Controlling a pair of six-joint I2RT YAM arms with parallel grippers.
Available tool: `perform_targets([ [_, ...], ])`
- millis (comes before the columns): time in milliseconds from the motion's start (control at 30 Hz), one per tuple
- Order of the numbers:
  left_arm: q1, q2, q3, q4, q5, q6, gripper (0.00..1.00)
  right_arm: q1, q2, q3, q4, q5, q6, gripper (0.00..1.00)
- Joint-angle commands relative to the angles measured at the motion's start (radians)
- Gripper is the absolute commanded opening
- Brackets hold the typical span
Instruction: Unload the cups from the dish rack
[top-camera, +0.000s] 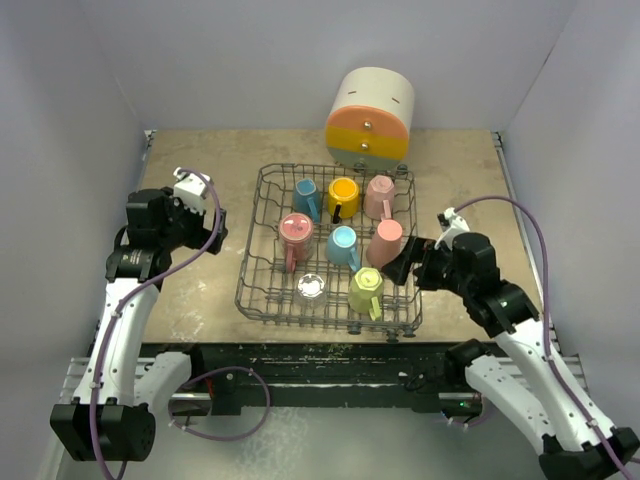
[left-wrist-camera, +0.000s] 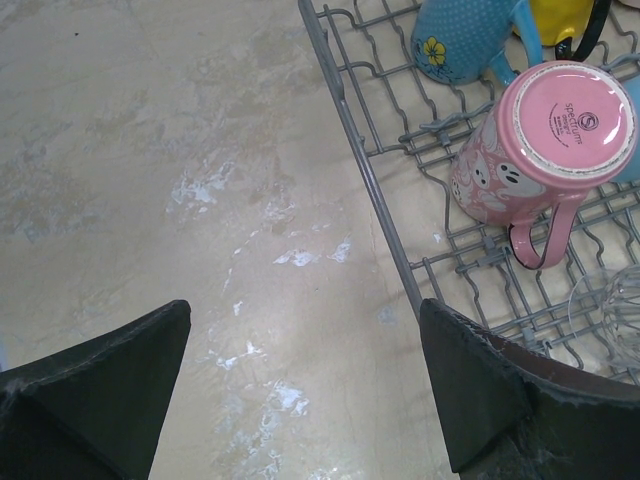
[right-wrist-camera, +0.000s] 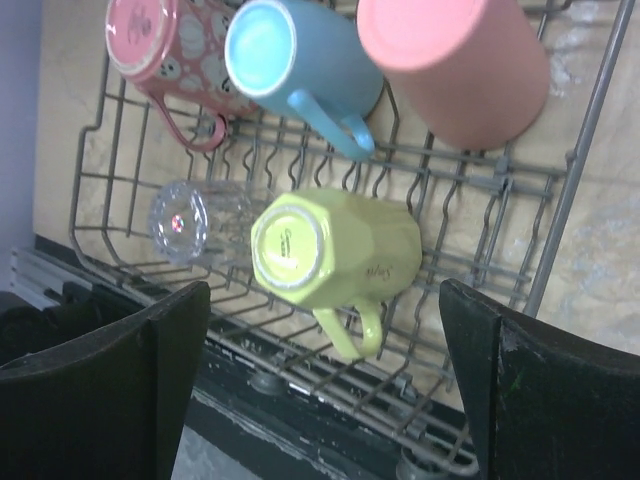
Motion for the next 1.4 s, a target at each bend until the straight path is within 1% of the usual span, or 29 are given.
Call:
perform_targets([
  [0, 0.007, 0.0, 0.049, 0.023, -0.013, 0.002, 0.99, 0.099, -0.016, 0.056, -0.114, 0.118, 0.029, 0.95],
  [133, 0.007, 0.008, 0.056, 0.027, -0.024, 0.007, 0.99, 0.174, 0.01, 0.067, -0.158, 0.191, 0.072, 0.9],
  [267, 0.007, 0.017, 0.062, 0.034, -0.025, 0.01, 0.99, 0.214, 0.042, 0.055, -0.161, 0.221, 0.096, 0.79],
  [333, 0.007, 0.025, 0.071, 0.032, -0.022, 0.009, 0.99, 0.244, 0.072, 0.05, -0.139, 0.24, 0.102, 0.78],
  [400, 0.007, 0.031, 0.077, 0.034, -0.021, 0.005, 0.99, 0.309, 0.127, 0.063, -0.121, 0.285, 0.114, 0.78],
  [533, 0.007, 0.039, 0.078, 0.038, -0.021, 0.004, 0.99, 0.505, 0.259, 0.109, -0.121, 0.415, 0.172, 0.79],
  [633, 0.007, 0.05, 0.079, 0.038, -0.024, 0.01, 0.99, 0.595, 0.341, 0.117, -0.133, 0.474, 0.219, 0.78],
  [867, 0.007, 0.06, 0.101, 0.031, -0.016, 0.006, 0.99, 0.609, 0.373, 0.09, -0.116, 0.516, 0.238, 0.71],
  [1033, 0.007, 0.057, 0.11, 0.017, -0.002, -0.007, 0.99, 0.609, 0.405, 0.039, -0.072, 0.507, 0.233, 0.61],
  [1100, 0.007, 0.053, 0.113, 0.01, 0.003, -0.011, 0.99, 0.609, 0.439, 0.02, -0.031, 0.48, 0.221, 0.57],
  [1233, 0.007, 0.048, 0.119, -0.003, 0.014, -0.006, 0.99, 0.609, 0.507, 0.006, 0.024, 0.473, 0.205, 0.49],
  [1333, 0.007, 0.045, 0.125, -0.017, 0.025, 0.002, 0.99, 0.609, 0.501, 0.015, 0.027, 0.464, 0.199, 0.37],
  [1367, 0.007, 0.043, 0.125, -0.02, 0.03, 0.006, 0.99, 0.609, 0.492, 0.024, 0.025, 0.462, 0.191, 0.3],
])
